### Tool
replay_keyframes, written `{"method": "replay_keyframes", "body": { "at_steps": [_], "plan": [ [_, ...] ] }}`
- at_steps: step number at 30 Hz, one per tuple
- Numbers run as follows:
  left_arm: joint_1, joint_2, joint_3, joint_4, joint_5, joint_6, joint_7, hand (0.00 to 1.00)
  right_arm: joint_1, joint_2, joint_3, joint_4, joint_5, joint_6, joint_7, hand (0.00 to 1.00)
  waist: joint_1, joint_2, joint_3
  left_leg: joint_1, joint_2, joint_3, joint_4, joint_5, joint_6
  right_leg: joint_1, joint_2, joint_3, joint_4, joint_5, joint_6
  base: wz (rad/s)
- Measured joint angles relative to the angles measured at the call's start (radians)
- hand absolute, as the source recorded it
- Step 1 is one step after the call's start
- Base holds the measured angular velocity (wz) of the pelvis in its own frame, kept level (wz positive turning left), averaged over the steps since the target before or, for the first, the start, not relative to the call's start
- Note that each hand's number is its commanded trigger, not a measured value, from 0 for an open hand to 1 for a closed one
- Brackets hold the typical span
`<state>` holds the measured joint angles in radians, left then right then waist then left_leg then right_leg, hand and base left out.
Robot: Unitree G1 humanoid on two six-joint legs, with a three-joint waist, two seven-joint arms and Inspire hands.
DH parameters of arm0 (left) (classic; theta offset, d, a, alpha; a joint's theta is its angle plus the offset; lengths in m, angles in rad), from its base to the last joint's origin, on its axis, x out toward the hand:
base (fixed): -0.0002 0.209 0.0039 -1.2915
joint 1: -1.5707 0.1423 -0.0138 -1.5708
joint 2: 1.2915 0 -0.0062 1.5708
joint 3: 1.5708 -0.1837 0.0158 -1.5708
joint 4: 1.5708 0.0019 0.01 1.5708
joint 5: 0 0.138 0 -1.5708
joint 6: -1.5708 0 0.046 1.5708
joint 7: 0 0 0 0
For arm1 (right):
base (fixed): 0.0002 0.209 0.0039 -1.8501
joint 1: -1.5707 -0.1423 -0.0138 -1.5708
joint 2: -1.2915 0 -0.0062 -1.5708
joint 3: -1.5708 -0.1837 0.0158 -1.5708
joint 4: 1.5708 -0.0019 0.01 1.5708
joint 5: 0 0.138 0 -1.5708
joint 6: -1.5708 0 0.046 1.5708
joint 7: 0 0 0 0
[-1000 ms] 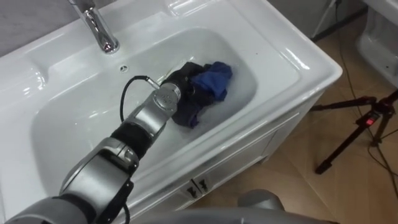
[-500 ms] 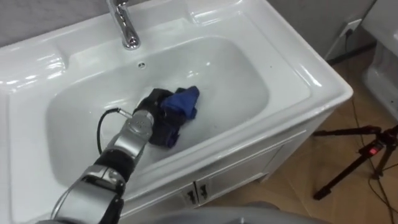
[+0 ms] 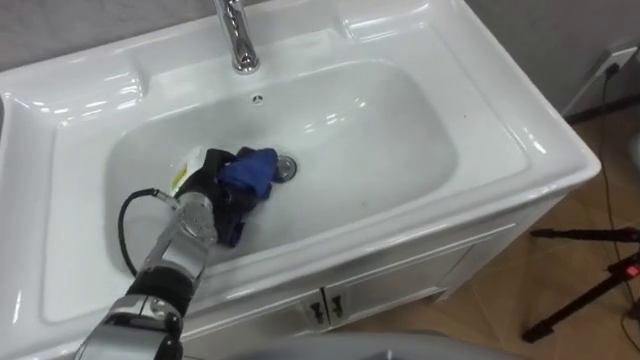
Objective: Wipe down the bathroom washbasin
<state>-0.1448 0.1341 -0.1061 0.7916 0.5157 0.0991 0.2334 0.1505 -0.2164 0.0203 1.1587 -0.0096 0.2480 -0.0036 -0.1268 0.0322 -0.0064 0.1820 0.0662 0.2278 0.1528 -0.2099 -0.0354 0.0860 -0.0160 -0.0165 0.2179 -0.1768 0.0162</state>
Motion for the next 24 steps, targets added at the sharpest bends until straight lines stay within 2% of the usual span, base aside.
{"method": "replay_keyframes", "body": {
  "at_steps": [5,8,12,18,24],
  "plan": [
    [0.032,0.009,0.034,-0.019,0.001,0.000,0.043,1.00,-0.009,0.000,-0.006,0.000,0.002,-0.010,-0.009,0.00,0.007,0.002,-0.0010,0.011,0.001,-0.001,-0.002,0.000,0.000,0.018,0.001,0.001,-0.013,0.000,-0.001,-0.01],
    [0.060,0.020,0.074,-0.050,0.027,0.000,0.048,1.00,-0.012,0.000,-0.008,0.001,-0.020,-0.009,-0.008,0.00,0.030,0.003,-0.0008,0.018,0.001,-0.005,-0.002,0.000,0.000,0.018,0.001,0.002,-0.013,-0.002,-0.003,-0.01],
    [0.079,0.023,0.076,-0.096,0.069,0.000,0.053,1.00,-0.024,0.000,-0.045,0.001,-0.049,-0.010,-0.008,0.00,0.043,0.002,-0.0011,0.009,0.002,-0.022,-0.002,0.000,-0.001,0.013,0.002,-0.014,-0.012,-0.007,-0.004,0.12],
    [0.122,0.023,0.077,-0.147,0.070,0.001,0.079,1.00,-0.026,0.001,-0.045,-0.001,-0.049,-0.017,-0.007,0.00,0.046,0.003,-0.0040,0.005,0.009,-0.029,0.000,0.001,-0.002,0.013,0.008,-0.014,-0.014,-0.005,-0.010,-0.01],
    [0.154,0.023,0.073,-0.212,0.071,0.020,0.093,1.00,-0.029,0.003,-0.044,-0.008,-0.048,-0.036,-0.024,0.00,0.045,0.010,-0.0085,-0.001,0.008,-0.041,0.001,0.001,-0.002,0.018,0.007,-0.019,-0.019,-0.005,-0.011,0.01]
  ]
}}
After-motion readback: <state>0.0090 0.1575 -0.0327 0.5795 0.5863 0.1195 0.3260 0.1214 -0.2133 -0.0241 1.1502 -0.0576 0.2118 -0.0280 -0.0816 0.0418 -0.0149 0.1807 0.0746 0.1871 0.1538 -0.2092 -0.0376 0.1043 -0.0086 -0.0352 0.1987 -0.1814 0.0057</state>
